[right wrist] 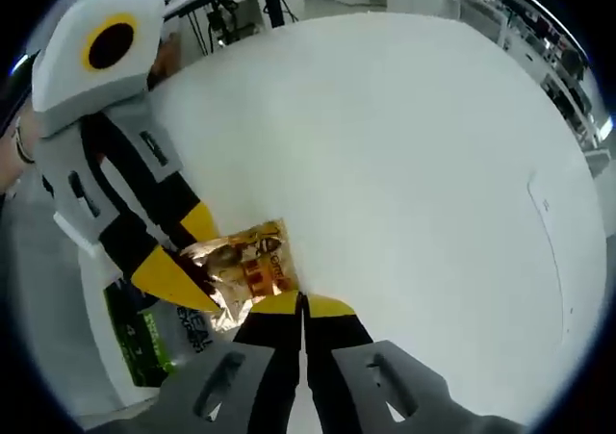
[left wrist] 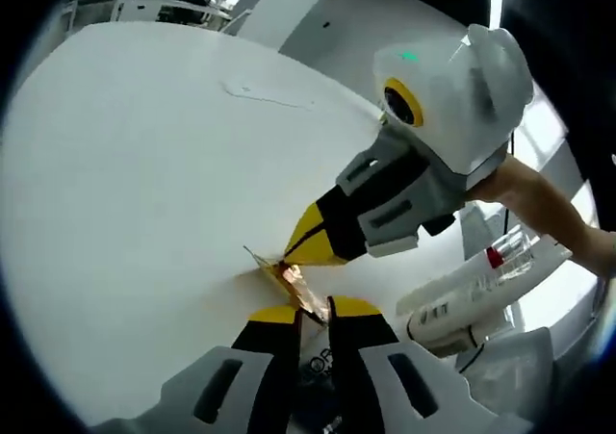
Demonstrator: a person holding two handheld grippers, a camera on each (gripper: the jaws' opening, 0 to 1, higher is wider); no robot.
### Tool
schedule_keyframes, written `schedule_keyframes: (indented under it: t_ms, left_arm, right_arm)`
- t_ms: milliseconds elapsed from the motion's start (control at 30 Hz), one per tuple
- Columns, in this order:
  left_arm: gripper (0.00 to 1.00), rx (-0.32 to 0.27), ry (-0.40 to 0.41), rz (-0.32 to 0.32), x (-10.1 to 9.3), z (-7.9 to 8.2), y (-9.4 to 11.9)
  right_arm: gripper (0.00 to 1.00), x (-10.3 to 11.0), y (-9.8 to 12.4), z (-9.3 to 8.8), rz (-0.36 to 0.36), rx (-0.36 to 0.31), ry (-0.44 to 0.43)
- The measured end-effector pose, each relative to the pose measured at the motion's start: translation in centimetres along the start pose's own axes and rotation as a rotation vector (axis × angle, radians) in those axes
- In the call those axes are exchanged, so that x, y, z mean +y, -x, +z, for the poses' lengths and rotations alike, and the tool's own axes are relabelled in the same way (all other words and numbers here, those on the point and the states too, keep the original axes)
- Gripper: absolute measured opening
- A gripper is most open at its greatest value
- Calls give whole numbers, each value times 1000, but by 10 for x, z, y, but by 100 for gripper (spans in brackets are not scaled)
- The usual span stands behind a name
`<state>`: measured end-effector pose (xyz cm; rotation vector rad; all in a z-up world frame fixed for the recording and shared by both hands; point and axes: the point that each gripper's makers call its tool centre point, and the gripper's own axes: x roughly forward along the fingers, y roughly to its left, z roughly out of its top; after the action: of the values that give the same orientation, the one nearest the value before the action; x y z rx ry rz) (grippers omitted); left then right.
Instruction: Arrange the skincare products in the storage area until every visible bottle or jar stands upright without overlapping.
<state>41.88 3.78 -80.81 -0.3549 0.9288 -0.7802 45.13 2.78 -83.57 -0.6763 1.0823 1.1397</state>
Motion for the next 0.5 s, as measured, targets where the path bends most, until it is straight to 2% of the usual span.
schedule_keyframes:
  t_ms: [167, 300, 500]
  left_arm:
    - [4, 7, 13, -5, 0, -4, -2]
    - [0, 8, 21, 30, 7, -6, 1]
    - [0, -7, 25, 56, 9, -6, 2]
  right_arm:
    - [1, 0, 0, 1, -8, -7, 15]
    - [1, -1, -1, 1, -3, -10, 8]
    - [1, 0, 0, 2, -5, 1, 18]
